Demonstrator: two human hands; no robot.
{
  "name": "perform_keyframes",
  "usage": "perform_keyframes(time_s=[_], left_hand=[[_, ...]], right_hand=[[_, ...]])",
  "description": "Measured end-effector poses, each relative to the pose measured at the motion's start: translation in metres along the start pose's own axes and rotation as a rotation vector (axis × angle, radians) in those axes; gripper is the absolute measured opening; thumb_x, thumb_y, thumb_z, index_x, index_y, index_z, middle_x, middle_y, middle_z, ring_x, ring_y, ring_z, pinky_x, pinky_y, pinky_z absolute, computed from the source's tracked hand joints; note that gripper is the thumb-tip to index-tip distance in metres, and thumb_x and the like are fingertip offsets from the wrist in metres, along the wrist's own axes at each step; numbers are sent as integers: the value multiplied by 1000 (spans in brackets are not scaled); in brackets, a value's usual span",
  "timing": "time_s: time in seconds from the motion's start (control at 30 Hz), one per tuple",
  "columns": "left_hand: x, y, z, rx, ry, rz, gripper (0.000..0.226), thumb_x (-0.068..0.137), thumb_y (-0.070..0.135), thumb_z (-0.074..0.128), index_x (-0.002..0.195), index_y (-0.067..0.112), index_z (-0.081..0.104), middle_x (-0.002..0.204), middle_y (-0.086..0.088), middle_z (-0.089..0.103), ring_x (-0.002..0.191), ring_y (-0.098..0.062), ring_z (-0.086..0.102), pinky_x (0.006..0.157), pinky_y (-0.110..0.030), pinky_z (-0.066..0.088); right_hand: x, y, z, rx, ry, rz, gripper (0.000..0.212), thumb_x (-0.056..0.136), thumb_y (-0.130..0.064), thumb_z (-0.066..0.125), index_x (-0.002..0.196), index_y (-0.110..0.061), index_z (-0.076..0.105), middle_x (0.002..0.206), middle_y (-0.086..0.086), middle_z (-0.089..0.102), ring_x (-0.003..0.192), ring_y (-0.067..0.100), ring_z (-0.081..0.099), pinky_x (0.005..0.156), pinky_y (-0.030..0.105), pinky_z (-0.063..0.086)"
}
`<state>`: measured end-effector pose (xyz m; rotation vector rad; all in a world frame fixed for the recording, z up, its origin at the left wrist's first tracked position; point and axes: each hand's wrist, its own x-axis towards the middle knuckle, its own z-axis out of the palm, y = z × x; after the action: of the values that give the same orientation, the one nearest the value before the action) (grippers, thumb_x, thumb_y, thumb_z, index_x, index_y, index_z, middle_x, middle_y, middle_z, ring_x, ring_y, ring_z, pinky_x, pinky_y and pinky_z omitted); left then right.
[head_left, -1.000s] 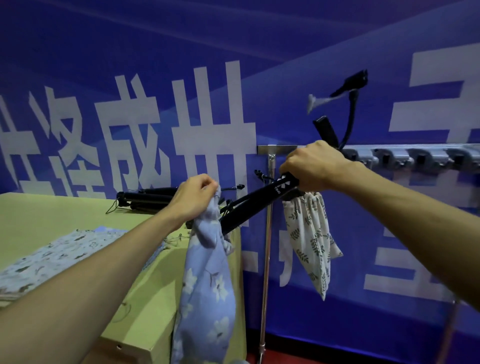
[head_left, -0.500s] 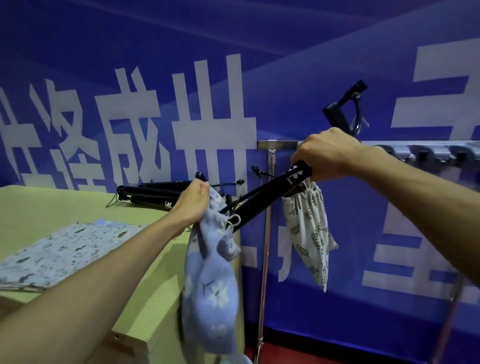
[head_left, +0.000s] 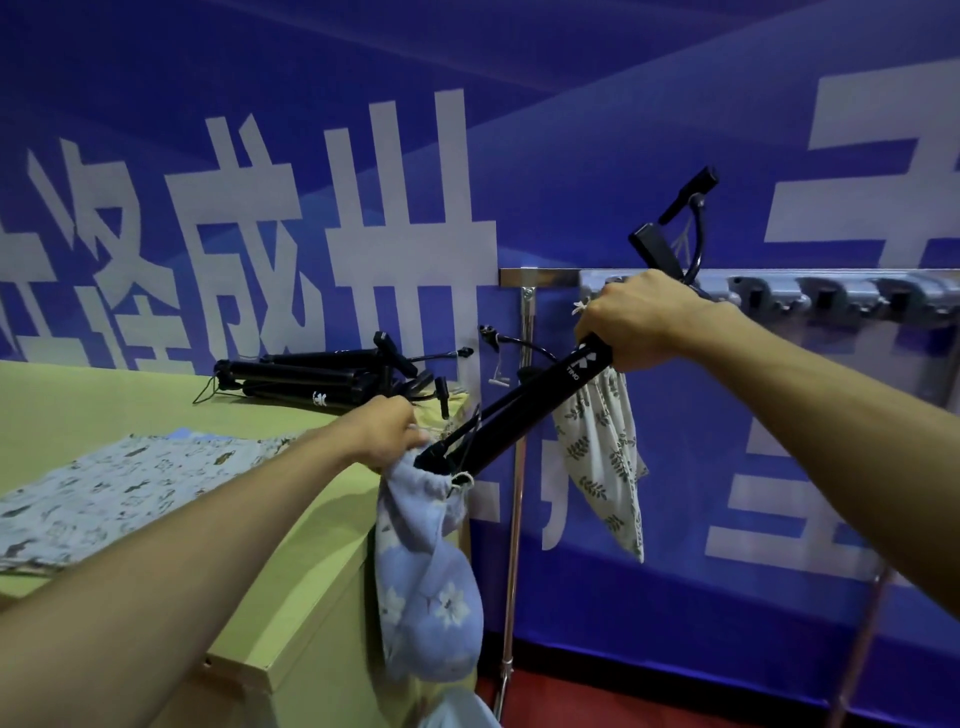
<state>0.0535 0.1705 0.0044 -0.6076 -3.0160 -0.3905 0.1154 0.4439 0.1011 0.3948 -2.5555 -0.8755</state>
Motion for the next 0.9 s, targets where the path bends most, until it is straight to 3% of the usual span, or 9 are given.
perform_keyframes(time_s=[0.1, 0.13, 0.2, 0.27, 0.37, 0.5, 0.7, 0.8, 0.9], left_hand=[[-1, 1, 5, 172, 78, -157, 21, 98, 16, 50, 99, 6, 68, 98, -14, 66, 84, -31, 63, 65, -33, 43], [0, 1, 8, 155, 109, -175, 22, 98, 14, 48, 104, 7, 69, 95, -16, 65, 82, -33, 62, 64, -33, 41], [5, 0, 15, -75, 162, -158, 28, 100, 17, 45, 99, 5, 69, 82, -14, 58, 73, -29, 54, 64, -31, 37], [7, 4, 18, -423, 184, -95, 30, 101, 25, 42, 86, 7, 62, 81, -11, 52, 76, -22, 48, 66, -33, 36], [7, 16, 15, -675, 190, 14, 34, 101, 34, 43, 91, 9, 64, 81, -2, 56, 78, -17, 50, 72, -32, 40], [1, 40, 7, -638, 221, 162, 29, 101, 35, 43, 101, 16, 65, 95, 2, 66, 90, -10, 60, 82, -30, 46], [-2, 76, 2, -695, 390, 234, 31, 101, 35, 43, 104, 13, 65, 99, -1, 66, 93, -15, 60, 84, -33, 46], [4, 87, -1, -806, 458, 146, 41, 101, 34, 43, 96, -2, 62, 87, -7, 60, 79, -19, 52, 74, -34, 42], [9, 87, -1, -953, 460, 19, 44, 100, 34, 45, 87, -6, 59, 77, -13, 52, 71, -19, 46, 68, -34, 39]], right_hand=[[1, 3, 4, 35, 5, -2, 12, 79, -22, 57, 87, -31, 60, 83, 0, 60, 80, 24, 54, 63, 30, 39], [0, 6, 6, 47, 7, 1, 12, 79, -22, 57, 88, -30, 60, 81, -1, 58, 81, 24, 57, 63, 29, 39], [-1, 10, 9, 67, 18, 16, 15, 80, -24, 57, 92, -31, 63, 81, -3, 59, 81, 25, 60, 63, 29, 40], [-2, 14, 11, 73, 16, 36, 17, 81, -27, 56, 95, -32, 64, 80, -4, 59, 74, 23, 55, 62, 29, 40], [-6, 14, 11, 72, -41, 45, 12, 81, -23, 54, 90, -28, 61, 72, -5, 49, 71, 22, 46, 63, 29, 38], [-7, 9, 9, 38, -91, 7, 9, 79, -18, 55, 81, -27, 55, 83, -1, 60, 77, 25, 57, 64, 29, 39], [3, -16, 1, -74, -81, -75, 17, 78, -17, 55, 92, -19, 64, 93, 3, 66, 86, 29, 65, 65, 30, 42], [13, -31, -3, -134, -32, -114, 18, 77, -17, 59, 94, -15, 65, 95, 5, 68, 90, 29, 66, 81, 33, 47], [23, -37, -1, -188, 76, -176, 17, 79, -17, 58, 95, -17, 65, 98, 4, 70, 97, 27, 66, 99, 33, 40]])
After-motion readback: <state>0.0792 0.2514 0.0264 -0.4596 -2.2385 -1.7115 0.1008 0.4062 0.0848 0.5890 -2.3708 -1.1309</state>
